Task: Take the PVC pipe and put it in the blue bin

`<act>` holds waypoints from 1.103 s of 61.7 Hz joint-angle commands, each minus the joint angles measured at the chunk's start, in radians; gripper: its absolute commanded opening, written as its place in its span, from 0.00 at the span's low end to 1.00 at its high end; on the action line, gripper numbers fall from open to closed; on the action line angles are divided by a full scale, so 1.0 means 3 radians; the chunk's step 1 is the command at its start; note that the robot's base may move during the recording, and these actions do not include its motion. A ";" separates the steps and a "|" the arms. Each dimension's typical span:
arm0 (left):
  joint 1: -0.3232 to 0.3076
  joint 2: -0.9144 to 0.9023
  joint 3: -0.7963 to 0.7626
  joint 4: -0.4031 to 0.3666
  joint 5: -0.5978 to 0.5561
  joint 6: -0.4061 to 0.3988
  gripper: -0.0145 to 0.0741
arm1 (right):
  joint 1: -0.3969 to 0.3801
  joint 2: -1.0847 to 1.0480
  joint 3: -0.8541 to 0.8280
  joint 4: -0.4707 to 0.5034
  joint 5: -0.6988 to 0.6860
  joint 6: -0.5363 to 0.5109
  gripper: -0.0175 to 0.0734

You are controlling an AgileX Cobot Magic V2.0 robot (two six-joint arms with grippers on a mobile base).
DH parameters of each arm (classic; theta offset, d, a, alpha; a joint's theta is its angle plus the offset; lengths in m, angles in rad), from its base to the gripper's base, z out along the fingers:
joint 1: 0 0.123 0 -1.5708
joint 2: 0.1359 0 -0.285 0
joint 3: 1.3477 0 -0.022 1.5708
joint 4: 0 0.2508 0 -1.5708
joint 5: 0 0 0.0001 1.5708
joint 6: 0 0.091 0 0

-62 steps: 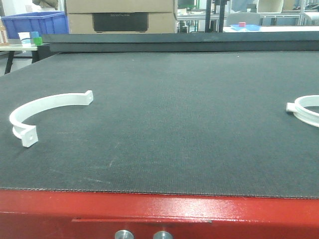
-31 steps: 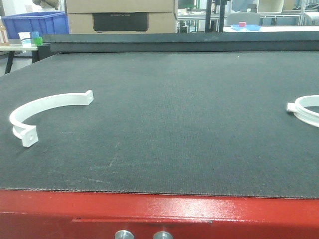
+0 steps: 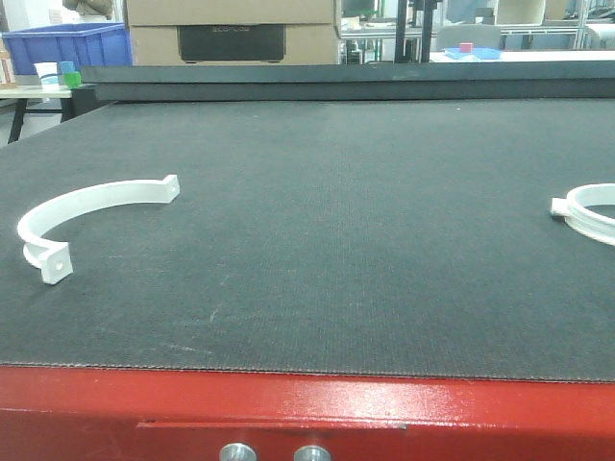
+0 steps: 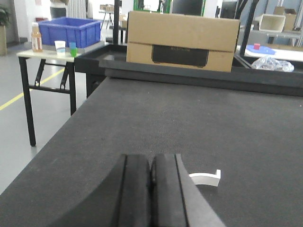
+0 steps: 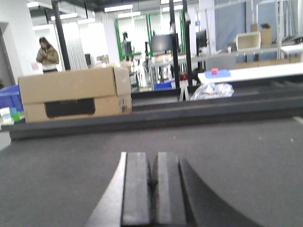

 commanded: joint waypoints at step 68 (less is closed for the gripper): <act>-0.0011 0.0738 -0.0054 0.0095 -0.0776 0.0000 0.04 | 0.0008 0.0154 -0.0028 0.0068 0.0058 -0.0004 0.01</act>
